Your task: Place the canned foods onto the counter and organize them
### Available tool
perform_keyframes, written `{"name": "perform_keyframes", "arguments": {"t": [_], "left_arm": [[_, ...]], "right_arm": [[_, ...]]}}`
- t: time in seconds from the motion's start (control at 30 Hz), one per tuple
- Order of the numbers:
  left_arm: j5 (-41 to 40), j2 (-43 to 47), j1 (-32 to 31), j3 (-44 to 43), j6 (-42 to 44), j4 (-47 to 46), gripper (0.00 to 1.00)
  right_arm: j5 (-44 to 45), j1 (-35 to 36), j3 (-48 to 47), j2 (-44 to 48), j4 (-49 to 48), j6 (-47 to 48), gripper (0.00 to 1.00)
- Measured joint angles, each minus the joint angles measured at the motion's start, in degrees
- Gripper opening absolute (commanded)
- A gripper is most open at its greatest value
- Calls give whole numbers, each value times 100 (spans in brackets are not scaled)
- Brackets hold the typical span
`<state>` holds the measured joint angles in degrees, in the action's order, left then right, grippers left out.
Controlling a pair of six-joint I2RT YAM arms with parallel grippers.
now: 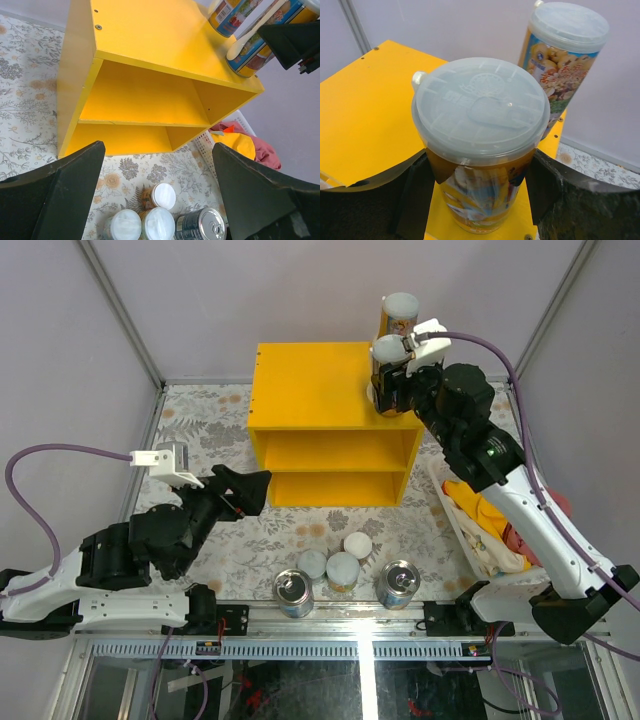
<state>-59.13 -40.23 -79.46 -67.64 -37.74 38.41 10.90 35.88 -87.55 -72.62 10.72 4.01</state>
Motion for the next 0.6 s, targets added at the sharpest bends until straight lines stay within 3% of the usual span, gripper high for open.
{"name": "perform_keyframes", "arguments": {"t": [0.6], "left_arm": [[2, -122, 2, 153, -101, -2, 89]], "right_arm": [[-664, -177, -743, -1259, -684, -450, 4]]}}
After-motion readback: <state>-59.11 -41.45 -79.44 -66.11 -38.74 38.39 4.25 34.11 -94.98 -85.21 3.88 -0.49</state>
